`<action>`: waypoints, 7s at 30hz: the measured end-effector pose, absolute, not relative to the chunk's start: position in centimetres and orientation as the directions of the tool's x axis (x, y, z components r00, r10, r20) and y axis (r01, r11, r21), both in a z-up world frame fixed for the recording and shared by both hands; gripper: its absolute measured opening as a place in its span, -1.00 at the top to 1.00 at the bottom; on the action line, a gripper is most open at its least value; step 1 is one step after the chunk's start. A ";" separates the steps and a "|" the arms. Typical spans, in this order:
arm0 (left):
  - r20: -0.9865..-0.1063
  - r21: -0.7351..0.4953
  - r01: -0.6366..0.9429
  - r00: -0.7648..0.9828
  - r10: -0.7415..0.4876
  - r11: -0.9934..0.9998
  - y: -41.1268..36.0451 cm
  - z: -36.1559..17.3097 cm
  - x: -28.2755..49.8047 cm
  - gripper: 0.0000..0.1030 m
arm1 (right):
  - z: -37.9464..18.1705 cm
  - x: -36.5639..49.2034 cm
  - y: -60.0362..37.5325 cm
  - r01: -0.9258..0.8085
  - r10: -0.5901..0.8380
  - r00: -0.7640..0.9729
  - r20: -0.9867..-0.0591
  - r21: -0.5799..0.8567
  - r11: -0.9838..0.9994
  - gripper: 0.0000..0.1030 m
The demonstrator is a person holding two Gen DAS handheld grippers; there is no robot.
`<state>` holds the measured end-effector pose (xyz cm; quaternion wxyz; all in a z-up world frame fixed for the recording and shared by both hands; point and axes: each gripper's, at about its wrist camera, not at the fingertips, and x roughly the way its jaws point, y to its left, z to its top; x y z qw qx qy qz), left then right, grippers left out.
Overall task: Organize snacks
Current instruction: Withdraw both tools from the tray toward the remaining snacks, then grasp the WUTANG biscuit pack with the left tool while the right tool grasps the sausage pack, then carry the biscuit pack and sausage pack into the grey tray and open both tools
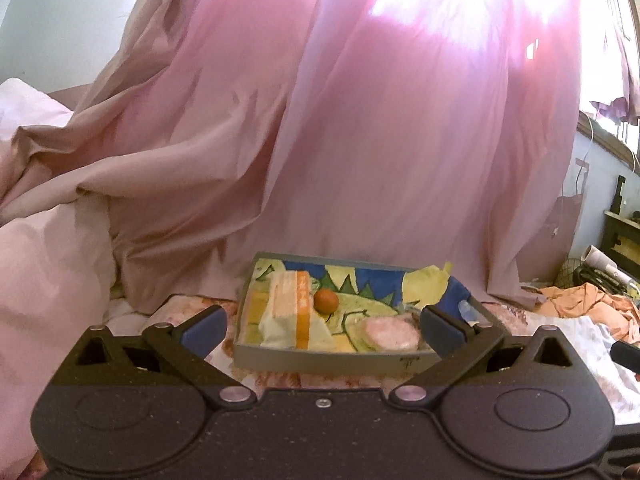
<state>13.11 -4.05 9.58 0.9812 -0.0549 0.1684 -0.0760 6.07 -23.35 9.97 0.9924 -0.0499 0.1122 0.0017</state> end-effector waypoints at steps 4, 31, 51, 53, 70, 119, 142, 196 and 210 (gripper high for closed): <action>-0.334 -0.122 0.126 0.929 -0.160 0.984 -3.5 8.8 11.7 -0.99 | 9.6 4.8 -23.4 -0.009 -0.013 0.971 -0.238 -0.092 0.996 -1.00; -0.512 -0.067 0.163 0.841 -0.174 0.984 -1.7 1.3 8.2 -0.99 | 3.9 1.1 -21.1 -0.070 0.022 0.895 -0.446 -0.092 0.993 -1.00; -0.661 -0.044 0.269 0.714 -0.230 0.962 -2.1 -3.3 10.6 -0.98 | -0.2 3.1 -20.2 -0.120 0.022 0.805 -0.593 -0.126 0.985 -1.00; -0.671 -0.035 0.300 0.700 -0.245 0.953 -2.2 -3.6 10.9 -0.99 | -0.6 3.3 -20.1 -0.124 0.020 0.798 -0.602 -0.131 0.984 -1.00; -0.694 0.035 0.618 0.580 -0.425 0.785 -4.6 -5.4 14.1 -0.98 | -3.8 6.3 -18.0 -0.210 0.020 0.799 -0.601 -0.247 0.946 -0.99; -0.771 -0.114 0.421 0.534 -0.347 0.900 -4.2 -5.6 15.2 -0.02 | -4.6 9.5 -18.2 -0.191 0.088 0.782 -0.617 -0.102 0.976 -0.56; -0.796 -0.137 0.352 0.517 -0.314 0.926 -4.1 -5.6 12.8 -0.15 | -3.2 7.4 -19.3 -0.234 0.129 0.688 -0.714 -0.050 0.971 -0.61; -0.664 -0.148 0.216 0.702 -0.259 0.965 -2.6 -1.7 8.7 0.02 | -0.8 2.9 -15.6 -0.300 0.101 0.827 -0.552 -0.283 0.911 0.68; -0.562 -0.140 0.236 0.780 -0.273 0.962 -3.3 2.6 12.4 0.02 | 2.0 3.5 -17.7 -0.199 0.067 0.906 -0.417 -0.282 0.939 0.67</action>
